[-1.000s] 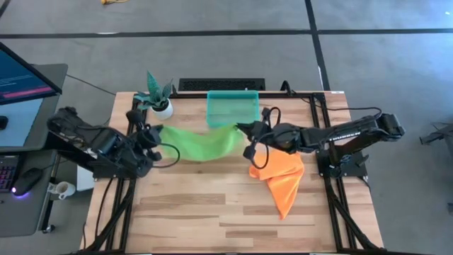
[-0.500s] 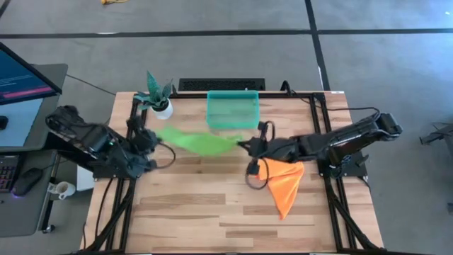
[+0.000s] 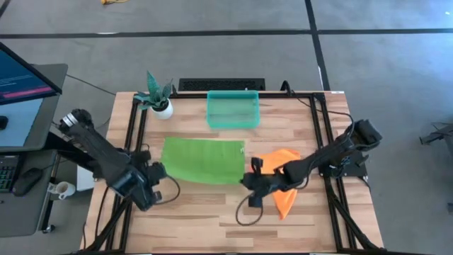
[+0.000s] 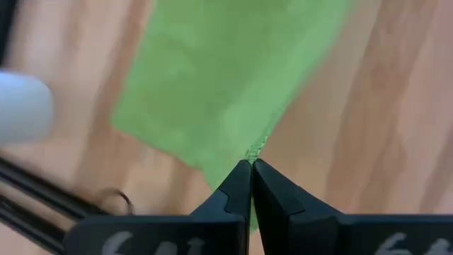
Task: Roll towel into tight, uniform cylinder
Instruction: Roll the green microfiber towel
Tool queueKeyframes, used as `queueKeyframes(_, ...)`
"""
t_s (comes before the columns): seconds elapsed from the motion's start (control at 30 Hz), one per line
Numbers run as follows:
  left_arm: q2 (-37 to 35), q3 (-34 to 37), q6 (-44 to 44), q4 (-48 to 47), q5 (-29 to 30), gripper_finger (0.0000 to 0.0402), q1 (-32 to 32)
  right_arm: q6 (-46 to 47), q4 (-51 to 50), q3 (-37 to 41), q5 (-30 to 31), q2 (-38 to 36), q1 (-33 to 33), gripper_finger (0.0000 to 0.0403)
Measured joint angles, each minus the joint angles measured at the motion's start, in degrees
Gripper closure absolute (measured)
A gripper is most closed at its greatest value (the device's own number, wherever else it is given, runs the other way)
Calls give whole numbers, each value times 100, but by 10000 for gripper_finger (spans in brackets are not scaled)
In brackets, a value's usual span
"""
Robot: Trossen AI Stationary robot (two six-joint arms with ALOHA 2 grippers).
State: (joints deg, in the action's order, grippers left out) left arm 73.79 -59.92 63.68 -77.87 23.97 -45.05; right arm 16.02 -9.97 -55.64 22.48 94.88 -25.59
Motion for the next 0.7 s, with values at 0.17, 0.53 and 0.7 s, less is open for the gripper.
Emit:
queueKeyframes(0.17,719,0,611,492,-619,401,-340,610,57,-31,-546,320,-288,395)
queueKeyframes(0.53,2396,-796,914,796,-1057,401,-742,648,-37,-554,-1127,755,-738,394)
queueKeyframes(0.7,2690,-1428,1034,-11,-881,401,-964,553,-506,-868,-1167,753,-836,393)
